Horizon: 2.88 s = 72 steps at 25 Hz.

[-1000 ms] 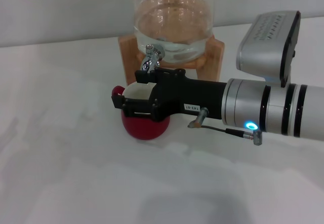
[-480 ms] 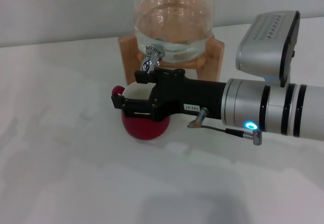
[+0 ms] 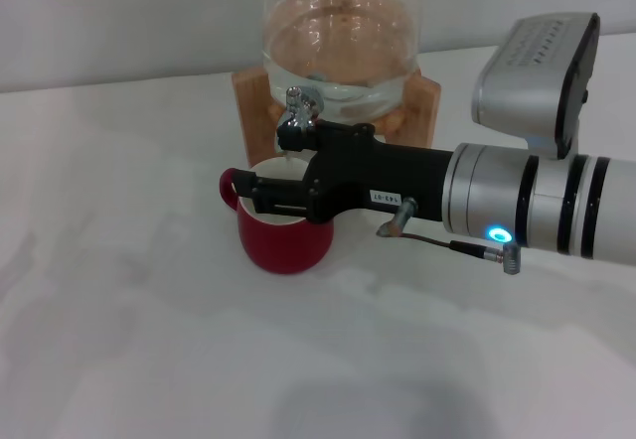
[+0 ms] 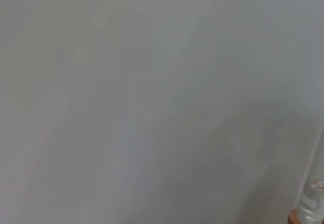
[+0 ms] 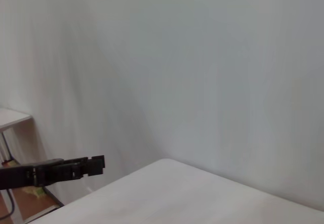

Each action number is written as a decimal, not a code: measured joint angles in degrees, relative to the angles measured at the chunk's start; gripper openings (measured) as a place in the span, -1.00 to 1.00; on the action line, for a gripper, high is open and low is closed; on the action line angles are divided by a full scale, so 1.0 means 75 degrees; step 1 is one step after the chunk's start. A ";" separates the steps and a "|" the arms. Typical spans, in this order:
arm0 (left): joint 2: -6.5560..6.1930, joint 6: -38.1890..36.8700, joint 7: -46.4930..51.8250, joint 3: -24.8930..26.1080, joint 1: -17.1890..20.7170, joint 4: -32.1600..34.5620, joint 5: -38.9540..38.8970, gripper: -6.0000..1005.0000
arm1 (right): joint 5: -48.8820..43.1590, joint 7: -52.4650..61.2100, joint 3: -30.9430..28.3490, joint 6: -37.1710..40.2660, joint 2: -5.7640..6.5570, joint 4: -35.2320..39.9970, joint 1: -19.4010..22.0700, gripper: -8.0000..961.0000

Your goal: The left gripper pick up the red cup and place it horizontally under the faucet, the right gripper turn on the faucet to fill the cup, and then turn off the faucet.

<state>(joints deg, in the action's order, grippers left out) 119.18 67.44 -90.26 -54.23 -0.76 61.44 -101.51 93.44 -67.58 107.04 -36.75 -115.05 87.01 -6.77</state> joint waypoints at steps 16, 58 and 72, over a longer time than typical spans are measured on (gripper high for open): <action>0.0000 0.0020 0.0018 -0.0035 0.0005 0.0005 0.0000 0.74 | 0.0009 -0.0050 -0.0103 0.0081 0.0000 -0.0075 0.0035 0.63; 0.0000 0.0019 0.0047 -0.0034 -0.0051 0.0046 0.0177 0.74 | -0.0051 -0.0013 -0.0539 0.0240 0.0012 -0.0078 0.0177 0.63; 0.0000 0.0032 0.0058 -0.0048 -0.0013 0.0047 0.0176 0.74 | 0.0017 -0.0056 -0.0600 0.0309 0.0001 -0.0145 0.0150 0.63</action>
<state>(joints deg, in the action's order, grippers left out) 119.18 67.68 -89.82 -54.59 -0.86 61.79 -100.19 93.57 -68.00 102.54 -34.43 -115.04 85.92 -5.65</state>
